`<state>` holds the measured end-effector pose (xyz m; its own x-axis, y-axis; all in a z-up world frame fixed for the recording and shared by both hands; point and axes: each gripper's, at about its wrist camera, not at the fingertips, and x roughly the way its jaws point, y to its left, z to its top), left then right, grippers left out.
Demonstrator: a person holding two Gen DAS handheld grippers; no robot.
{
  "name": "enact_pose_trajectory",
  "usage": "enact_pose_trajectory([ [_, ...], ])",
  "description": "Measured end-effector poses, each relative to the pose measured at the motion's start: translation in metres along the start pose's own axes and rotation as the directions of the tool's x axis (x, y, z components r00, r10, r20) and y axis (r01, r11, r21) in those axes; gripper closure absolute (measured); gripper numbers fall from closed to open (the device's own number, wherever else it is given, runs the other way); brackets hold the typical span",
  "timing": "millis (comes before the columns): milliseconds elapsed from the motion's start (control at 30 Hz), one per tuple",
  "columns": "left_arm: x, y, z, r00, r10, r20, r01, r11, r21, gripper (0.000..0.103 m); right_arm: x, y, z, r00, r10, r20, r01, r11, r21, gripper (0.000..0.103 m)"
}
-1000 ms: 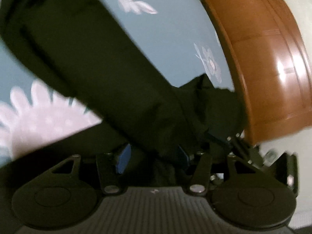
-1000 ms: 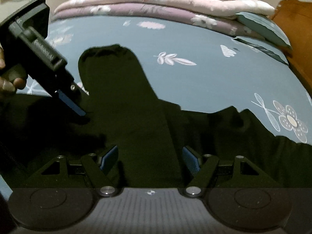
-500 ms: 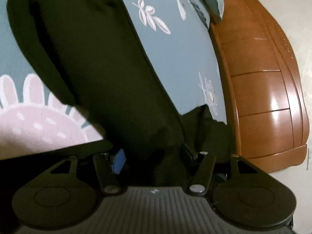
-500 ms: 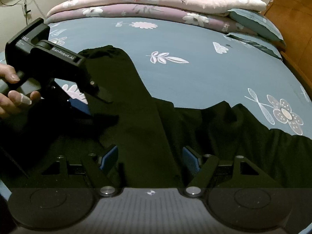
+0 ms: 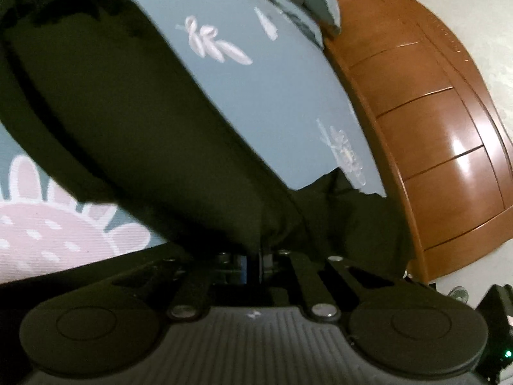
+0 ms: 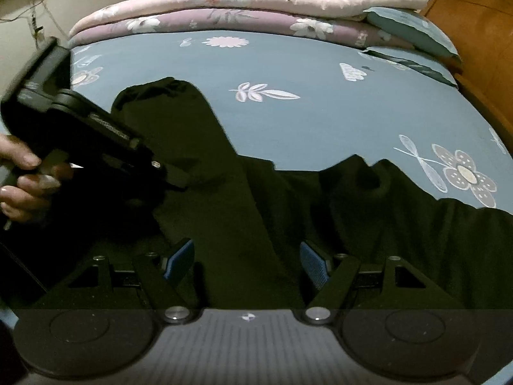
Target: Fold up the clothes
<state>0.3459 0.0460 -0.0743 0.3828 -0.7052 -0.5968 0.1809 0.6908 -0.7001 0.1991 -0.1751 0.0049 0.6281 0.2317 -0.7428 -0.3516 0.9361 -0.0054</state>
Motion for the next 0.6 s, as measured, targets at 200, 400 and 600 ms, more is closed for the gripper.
enact_pose_trajectory([
  [200,-0.034,-0.025,0.001,0.998,-0.006,0.063,0.001,0.996,0.084,0.1,-0.015,-0.024,-0.002,0.999,0.013,0.032,-0.015,0.997,0.075,0.026],
  [400,-0.055,-0.04,-0.021,0.997,0.022,0.076,-0.032,0.991,0.131,0.1,-0.033,-0.064,0.0,0.997,0.037,0.061,-0.045,0.991,0.127,0.026],
  [600,-0.066,-0.051,-0.047,0.993,0.081,0.084,-0.091,0.989,0.119,0.1,-0.02,-0.11,0.003,0.998,0.02,0.053,-0.029,0.987,0.161,0.026],
])
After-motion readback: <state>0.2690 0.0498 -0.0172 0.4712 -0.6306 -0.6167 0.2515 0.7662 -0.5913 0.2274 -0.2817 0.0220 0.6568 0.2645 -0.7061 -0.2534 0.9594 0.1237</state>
